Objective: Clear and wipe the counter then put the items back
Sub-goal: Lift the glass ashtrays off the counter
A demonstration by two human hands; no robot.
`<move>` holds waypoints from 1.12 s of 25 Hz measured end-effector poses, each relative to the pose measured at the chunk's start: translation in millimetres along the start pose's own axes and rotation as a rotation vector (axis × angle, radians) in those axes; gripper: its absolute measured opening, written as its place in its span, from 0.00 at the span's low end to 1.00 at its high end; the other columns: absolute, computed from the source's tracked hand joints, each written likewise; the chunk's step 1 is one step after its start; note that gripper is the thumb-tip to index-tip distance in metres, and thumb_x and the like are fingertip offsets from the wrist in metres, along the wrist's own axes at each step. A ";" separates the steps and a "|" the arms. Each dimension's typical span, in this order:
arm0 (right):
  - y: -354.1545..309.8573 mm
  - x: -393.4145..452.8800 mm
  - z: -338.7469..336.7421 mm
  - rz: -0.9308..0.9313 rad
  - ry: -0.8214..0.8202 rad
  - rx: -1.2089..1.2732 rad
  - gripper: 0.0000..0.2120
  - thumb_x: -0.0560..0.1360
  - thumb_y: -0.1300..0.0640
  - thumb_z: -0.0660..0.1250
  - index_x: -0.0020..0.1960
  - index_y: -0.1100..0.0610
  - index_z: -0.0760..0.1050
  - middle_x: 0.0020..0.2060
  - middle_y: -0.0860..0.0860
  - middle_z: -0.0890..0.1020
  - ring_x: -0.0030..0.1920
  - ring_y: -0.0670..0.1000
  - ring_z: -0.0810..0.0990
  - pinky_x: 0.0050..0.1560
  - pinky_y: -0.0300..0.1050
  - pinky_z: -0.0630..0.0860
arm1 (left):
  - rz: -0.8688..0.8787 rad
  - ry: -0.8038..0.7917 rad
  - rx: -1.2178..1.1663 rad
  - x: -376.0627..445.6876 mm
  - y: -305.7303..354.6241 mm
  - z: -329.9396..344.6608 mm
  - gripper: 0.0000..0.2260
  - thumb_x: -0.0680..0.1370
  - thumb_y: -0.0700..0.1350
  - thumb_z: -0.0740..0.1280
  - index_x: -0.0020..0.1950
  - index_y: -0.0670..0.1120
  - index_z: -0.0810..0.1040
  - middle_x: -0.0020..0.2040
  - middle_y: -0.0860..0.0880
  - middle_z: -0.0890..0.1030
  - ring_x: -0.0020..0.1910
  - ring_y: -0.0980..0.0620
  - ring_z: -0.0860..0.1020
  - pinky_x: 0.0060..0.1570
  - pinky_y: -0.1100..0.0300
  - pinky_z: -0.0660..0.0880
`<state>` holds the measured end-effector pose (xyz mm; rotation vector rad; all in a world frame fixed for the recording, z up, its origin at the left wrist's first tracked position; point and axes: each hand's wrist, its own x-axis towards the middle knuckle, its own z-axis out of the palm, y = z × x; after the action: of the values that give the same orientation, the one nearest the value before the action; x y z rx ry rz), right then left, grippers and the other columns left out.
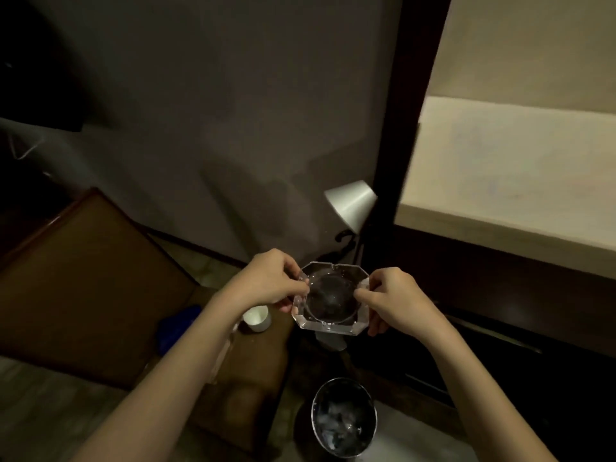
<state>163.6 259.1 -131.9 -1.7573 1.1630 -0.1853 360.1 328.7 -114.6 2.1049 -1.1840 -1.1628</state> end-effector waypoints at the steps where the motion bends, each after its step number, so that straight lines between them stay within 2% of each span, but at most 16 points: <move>1: -4.4 7.6 25.9 0.035 0.008 0.020 0.08 0.76 0.59 0.65 0.43 0.64 0.75 0.28 0.56 0.82 0.27 0.52 0.82 0.27 0.44 0.78 | -0.008 -0.010 0.024 5.8 -21.3 -13.1 0.04 0.73 0.37 0.72 0.46 0.39 0.80 0.37 0.39 0.84 0.33 0.43 0.82 0.31 0.59 0.78; 4: -10.6 36.4 100.6 0.098 0.008 0.058 0.05 0.77 0.60 0.65 0.45 0.61 0.75 0.30 0.56 0.82 0.25 0.52 0.82 0.25 0.38 0.73 | -0.037 -0.010 0.091 27.1 -90.1 -41.5 0.07 0.73 0.40 0.72 0.50 0.43 0.78 0.39 0.41 0.84 0.34 0.45 0.83 0.35 0.55 0.81; 8: 6.1 82.5 181.9 0.133 0.005 -0.024 0.06 0.77 0.57 0.66 0.44 0.59 0.75 0.32 0.53 0.81 0.27 0.48 0.81 0.25 0.35 0.72 | -0.130 -0.001 0.067 61.1 -182.7 -44.4 0.11 0.73 0.42 0.73 0.53 0.44 0.78 0.43 0.44 0.83 0.37 0.50 0.84 0.34 0.61 0.81; 10: 28.3 108.5 222.2 0.179 -0.031 -0.050 0.06 0.76 0.55 0.66 0.45 0.58 0.75 0.35 0.53 0.81 0.33 0.50 0.81 0.34 0.44 0.79 | -0.195 0.013 0.086 82.7 -230.2 -34.2 0.09 0.73 0.42 0.73 0.51 0.42 0.80 0.42 0.44 0.84 0.38 0.50 0.84 0.39 0.56 0.82; 11: 43.0 123.6 243.7 0.204 -0.058 -0.043 0.06 0.76 0.54 0.66 0.45 0.57 0.75 0.36 0.54 0.82 0.35 0.53 0.82 0.39 0.52 0.81 | -0.219 0.020 0.093 95.5 -253.4 -27.3 0.08 0.73 0.43 0.73 0.50 0.42 0.80 0.42 0.44 0.84 0.39 0.50 0.84 0.42 0.54 0.82; 13: 77.6 153.4 287.4 0.237 -0.112 -0.037 0.07 0.76 0.52 0.65 0.44 0.55 0.72 0.38 0.56 0.82 0.37 0.58 0.82 0.42 0.58 0.80 | -0.257 0.017 0.123 122.8 -300.0 -8.9 0.05 0.74 0.43 0.72 0.46 0.43 0.81 0.40 0.46 0.83 0.37 0.51 0.83 0.43 0.53 0.81; 15: 108.2 180.2 326.0 0.258 -0.130 -0.049 0.07 0.77 0.52 0.64 0.42 0.54 0.70 0.40 0.56 0.82 0.39 0.58 0.82 0.43 0.57 0.81 | -0.296 0.006 0.188 150.3 -342.6 10.1 0.04 0.75 0.43 0.70 0.47 0.44 0.80 0.41 0.48 0.83 0.36 0.55 0.80 0.41 0.60 0.79; 18: 149.1 216.6 378.0 0.292 -0.138 -0.104 0.11 0.78 0.48 0.62 0.50 0.56 0.73 0.44 0.54 0.82 0.43 0.55 0.82 0.45 0.52 0.81 | -0.347 0.000 0.271 194.3 -405.6 42.3 0.03 0.76 0.43 0.69 0.48 0.45 0.79 0.44 0.48 0.83 0.41 0.54 0.81 0.47 0.59 0.79; 20: 175.0 238.0 402.8 0.328 -0.146 -0.099 0.12 0.79 0.49 0.61 0.55 0.56 0.74 0.45 0.52 0.82 0.40 0.52 0.83 0.44 0.49 0.81 | -0.364 -0.002 0.353 219.0 -436.7 62.7 0.03 0.76 0.43 0.69 0.48 0.45 0.80 0.43 0.48 0.82 0.43 0.53 0.81 0.49 0.56 0.79; 25: 224.5 274.5 448.0 0.393 -0.173 -0.094 0.08 0.79 0.54 0.60 0.55 0.57 0.72 0.39 0.54 0.82 0.30 0.50 0.83 0.36 0.44 0.81 | -0.348 0.013 0.586 257.1 -492.2 96.3 0.04 0.77 0.43 0.67 0.48 0.44 0.81 0.45 0.47 0.82 0.44 0.52 0.80 0.45 0.59 0.79; 28: 236.5 286.8 464.5 0.382 -0.140 -0.090 0.08 0.79 0.55 0.62 0.56 0.56 0.72 0.41 0.53 0.81 0.33 0.50 0.82 0.34 0.43 0.80 | -0.316 0.001 0.712 268.0 -505.7 103.7 0.05 0.78 0.44 0.66 0.49 0.44 0.79 0.45 0.47 0.81 0.44 0.52 0.80 0.47 0.58 0.80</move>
<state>438.9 320.8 -655.7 -1.5611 1.3935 0.2184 580.9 368.0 -651.3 2.9034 -1.4518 -0.9403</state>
